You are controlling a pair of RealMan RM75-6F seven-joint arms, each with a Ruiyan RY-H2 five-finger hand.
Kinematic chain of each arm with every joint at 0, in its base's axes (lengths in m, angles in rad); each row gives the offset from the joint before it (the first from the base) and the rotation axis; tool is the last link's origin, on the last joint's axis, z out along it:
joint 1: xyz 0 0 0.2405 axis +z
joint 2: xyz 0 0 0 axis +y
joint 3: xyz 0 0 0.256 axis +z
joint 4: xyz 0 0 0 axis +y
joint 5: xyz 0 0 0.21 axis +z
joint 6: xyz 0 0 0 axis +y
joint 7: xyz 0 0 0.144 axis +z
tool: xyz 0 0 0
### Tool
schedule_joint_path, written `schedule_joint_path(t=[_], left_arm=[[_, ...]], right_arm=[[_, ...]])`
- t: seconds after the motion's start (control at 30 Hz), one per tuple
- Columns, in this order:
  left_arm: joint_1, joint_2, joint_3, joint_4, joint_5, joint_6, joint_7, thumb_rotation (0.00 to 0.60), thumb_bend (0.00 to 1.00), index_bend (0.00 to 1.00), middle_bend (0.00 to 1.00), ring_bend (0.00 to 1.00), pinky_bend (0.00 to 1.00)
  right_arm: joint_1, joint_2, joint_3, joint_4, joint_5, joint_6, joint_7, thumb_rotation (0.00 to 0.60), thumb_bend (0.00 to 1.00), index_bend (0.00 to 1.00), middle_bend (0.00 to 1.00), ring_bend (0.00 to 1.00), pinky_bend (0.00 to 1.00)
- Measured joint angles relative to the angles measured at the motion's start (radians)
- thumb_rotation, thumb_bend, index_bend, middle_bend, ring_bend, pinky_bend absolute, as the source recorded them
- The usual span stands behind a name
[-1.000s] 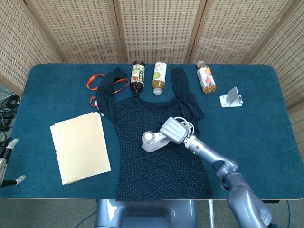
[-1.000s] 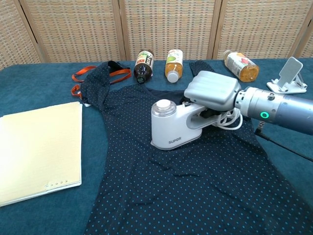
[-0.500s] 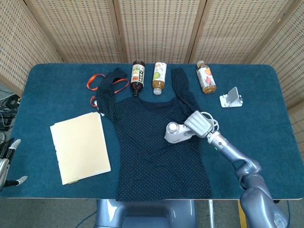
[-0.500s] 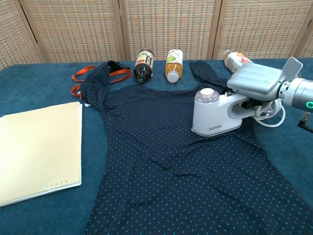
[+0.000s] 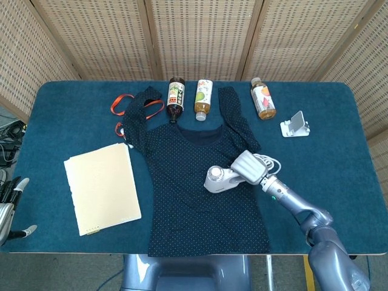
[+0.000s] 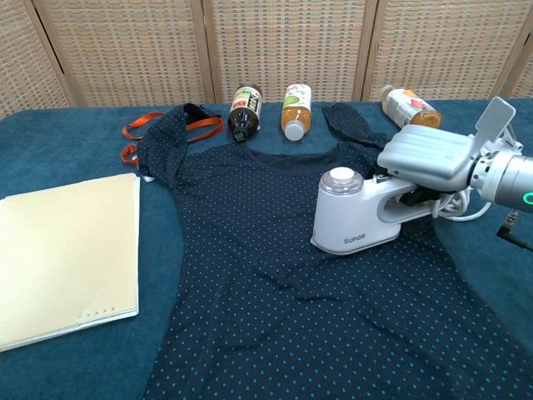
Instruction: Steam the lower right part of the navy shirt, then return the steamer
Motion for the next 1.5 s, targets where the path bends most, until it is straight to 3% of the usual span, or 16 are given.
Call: schedule_joint_path(t=[0.43,0.83,1.03,1.5], left_arm=[[0.003,0.003,0.004,0.001,0.012,0.007,-0.008,0.600,0.00,0.00,0.00,0.00,0.00],[0.004,0.001,0.007,0.003,0.017,0.009,-0.007,0.600,0.00,0.00,0.00,0.00,0.00],[0.004,0.000,0.006,-0.002,0.013,0.009,-0.001,0.600,0.00,0.00,0.00,0.00,0.00],[0.002,-0.004,0.006,-0.005,0.010,0.007,0.009,0.600,0.00,0.00,0.00,0.00,0.00]], right_arm=[[0.007,-0.002,-0.093,-0.014,-0.111,0.250,0.017,0.600,1.00,0.84,0.68,0.78,0.90],[0.005,-0.004,-0.173,-0.054,-0.202,0.406,0.030,0.600,1.00,0.84,0.68,0.78,0.90],[-0.001,-0.013,-0.185,-0.039,-0.213,0.409,0.019,0.600,1.00,0.84,0.68,0.78,0.90],[-0.035,-0.013,-0.149,0.053,-0.146,0.257,0.029,0.600,1.00,0.84,0.68,0.78,0.90]])
